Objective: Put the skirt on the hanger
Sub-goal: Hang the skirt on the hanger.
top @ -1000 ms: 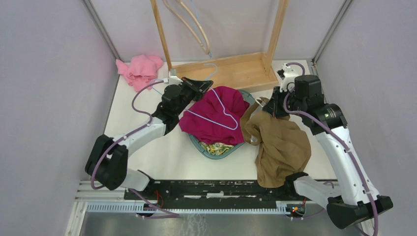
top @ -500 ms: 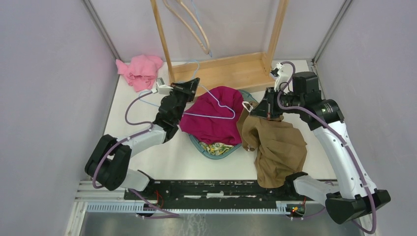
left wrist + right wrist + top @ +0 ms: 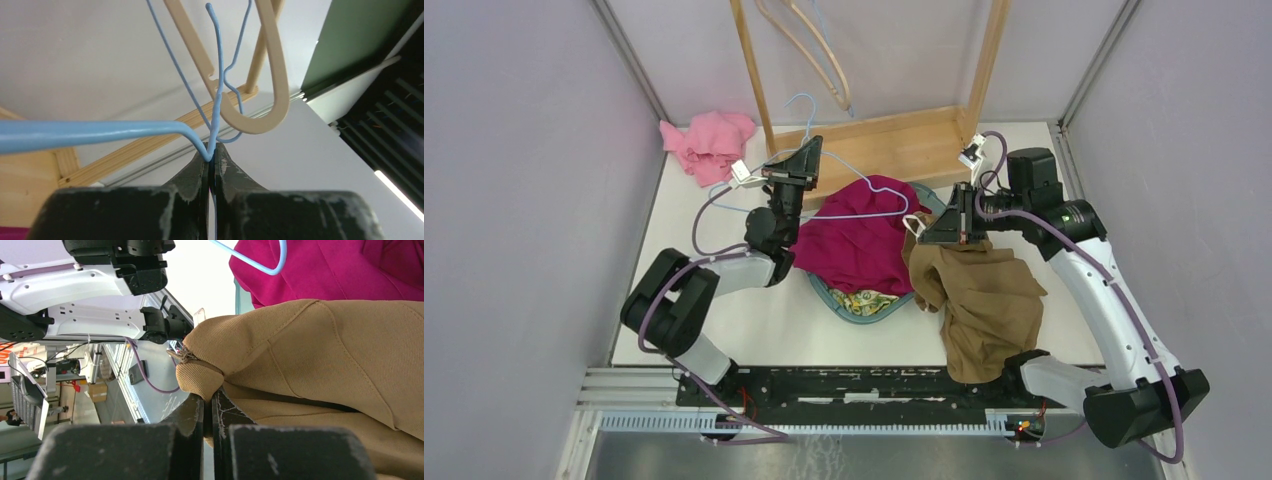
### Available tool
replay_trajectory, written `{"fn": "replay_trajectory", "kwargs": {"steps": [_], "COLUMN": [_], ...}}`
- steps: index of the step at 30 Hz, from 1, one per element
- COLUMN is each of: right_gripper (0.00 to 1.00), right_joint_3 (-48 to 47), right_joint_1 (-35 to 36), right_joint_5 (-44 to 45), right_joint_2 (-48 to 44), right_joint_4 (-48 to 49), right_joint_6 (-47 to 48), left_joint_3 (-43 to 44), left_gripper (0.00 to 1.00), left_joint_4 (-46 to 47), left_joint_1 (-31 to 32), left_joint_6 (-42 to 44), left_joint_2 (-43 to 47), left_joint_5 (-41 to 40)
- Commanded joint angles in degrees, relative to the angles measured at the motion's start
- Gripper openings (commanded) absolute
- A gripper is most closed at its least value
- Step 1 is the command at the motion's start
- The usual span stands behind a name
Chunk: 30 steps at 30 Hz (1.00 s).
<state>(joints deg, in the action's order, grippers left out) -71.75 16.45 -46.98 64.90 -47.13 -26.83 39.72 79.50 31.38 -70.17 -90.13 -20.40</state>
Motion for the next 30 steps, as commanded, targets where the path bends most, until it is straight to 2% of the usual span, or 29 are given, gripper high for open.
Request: {"fn": "replay_trajectory", "kwargs": {"steps": [1,11,30], "right_gripper": [0.01,0.01,0.01], "right_joint_3": [-0.2,1.0,3.7], "right_joint_1": [0.0,-0.2,-1.1], "right_joint_5": [-4.0,-3.4,-3.1], "right_joint_2": [-0.7,-0.2,-0.1], "right_joint_4": [5.3,8.8,9.9], "right_joint_6": [-2.0,-4.1,-4.0], "left_joint_3": [-0.2,-2.0,-5.9], "left_gripper": [0.06,0.06,0.08], "left_joint_4": [13.4,19.3,19.6], "left_joint_1": [0.3,0.3,0.3], "left_joint_6": [-3.9,-7.3,-9.7], "left_joint_2": [-1.8,-3.3,1.3], "left_joint_5": [0.8,3.2,2.6]}}
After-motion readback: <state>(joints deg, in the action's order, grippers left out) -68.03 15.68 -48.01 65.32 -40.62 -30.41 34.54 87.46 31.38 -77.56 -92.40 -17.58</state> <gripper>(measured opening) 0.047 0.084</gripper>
